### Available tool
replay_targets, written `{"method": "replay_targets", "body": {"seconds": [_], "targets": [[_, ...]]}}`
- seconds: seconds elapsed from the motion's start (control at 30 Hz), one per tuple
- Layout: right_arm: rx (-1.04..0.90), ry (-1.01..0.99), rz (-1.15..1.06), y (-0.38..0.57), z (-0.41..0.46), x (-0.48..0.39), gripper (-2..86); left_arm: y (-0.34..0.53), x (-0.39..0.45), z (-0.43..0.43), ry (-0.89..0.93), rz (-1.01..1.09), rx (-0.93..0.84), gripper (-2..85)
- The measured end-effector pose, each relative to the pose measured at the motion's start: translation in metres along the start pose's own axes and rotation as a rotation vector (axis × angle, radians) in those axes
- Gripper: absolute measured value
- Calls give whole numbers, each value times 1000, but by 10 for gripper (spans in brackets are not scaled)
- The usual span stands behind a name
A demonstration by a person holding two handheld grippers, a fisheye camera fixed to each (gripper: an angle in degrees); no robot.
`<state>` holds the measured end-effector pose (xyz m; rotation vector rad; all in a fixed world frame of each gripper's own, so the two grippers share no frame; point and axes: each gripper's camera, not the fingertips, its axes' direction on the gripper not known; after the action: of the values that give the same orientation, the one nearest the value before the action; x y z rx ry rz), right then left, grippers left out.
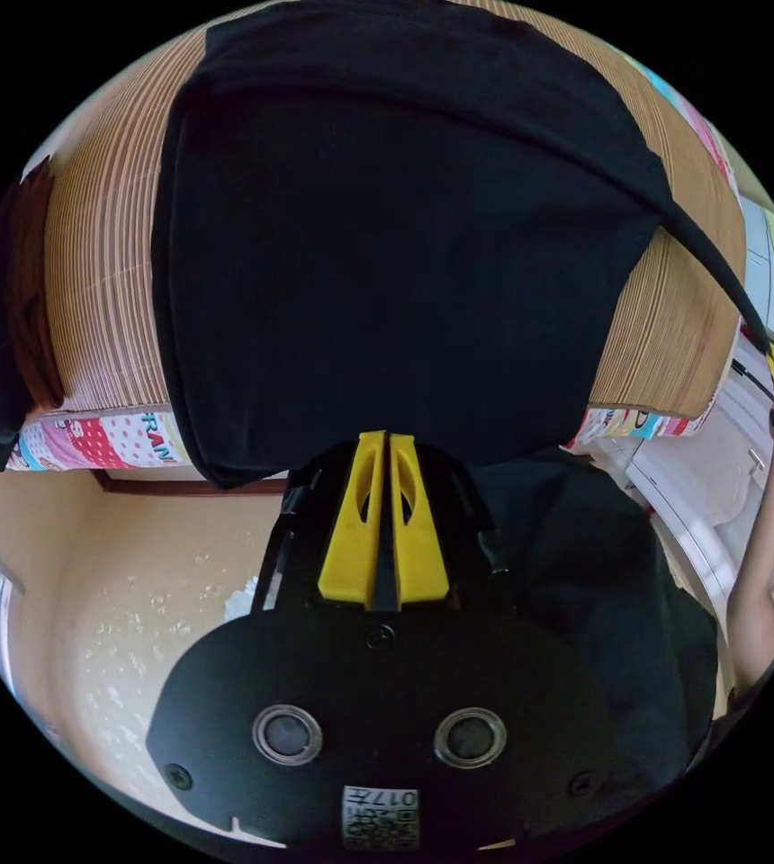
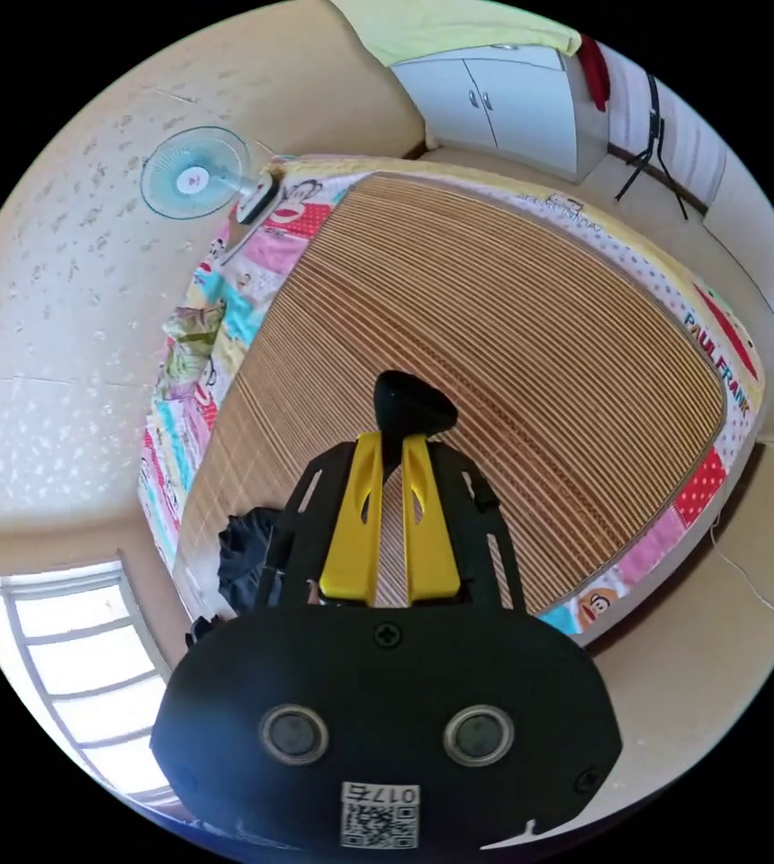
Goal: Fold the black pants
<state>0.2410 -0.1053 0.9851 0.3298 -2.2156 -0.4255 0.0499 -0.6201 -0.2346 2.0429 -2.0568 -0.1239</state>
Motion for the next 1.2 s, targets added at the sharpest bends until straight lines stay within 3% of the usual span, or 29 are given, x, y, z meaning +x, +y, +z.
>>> {"method": "replay_targets", "body": {"seconds": [0.13, 0.23, 0.3, 0.47, 0.63, 0.67, 0.83, 0.97, 1.03, 1.1, 1.2], "targets": [[-64, -127, 89, -30, 39, 48, 113, -2, 17, -5, 8, 7, 17, -10], [36, -341, -36, -25, 39, 74, 75, 2, 30, -5, 13, 9, 11, -10], [11, -307, 14, -14, 60, 113, 59, 6, 39, -2, -3, 14, -2, -10], [-95, -216, 233, 8, 129, 209, 158, 20, 53, 7, -15, 7, -23, -10], [-120, -327, 156, -1, 178, 232, 92, 34, 63, 15, -28, -3, -39, -10], [-154, -358, 112, -6, 190, 225, 52, 36, 65, 17, -29, -5, -44, -10], [-100, -492, -181, 11, 173, 128, 31, 43, 78, 16, -18, 0, -24, -9], [-129, -614, -561, 126, 153, -18, 28, 49, 88, 7, 32, 24, 37, -7], [-217, -708, -652, 191, 168, -63, 27, 52, 88, 0, 81, 27, 84, -3], [-457, -798, -835, 271, 205, -103, 25, 58, 80, -11, 178, 8, 166, 14], [-632, -722, -913, 345, 253, -85, 18, 66, 55, -25, 309, -72, 273, 38]]}}
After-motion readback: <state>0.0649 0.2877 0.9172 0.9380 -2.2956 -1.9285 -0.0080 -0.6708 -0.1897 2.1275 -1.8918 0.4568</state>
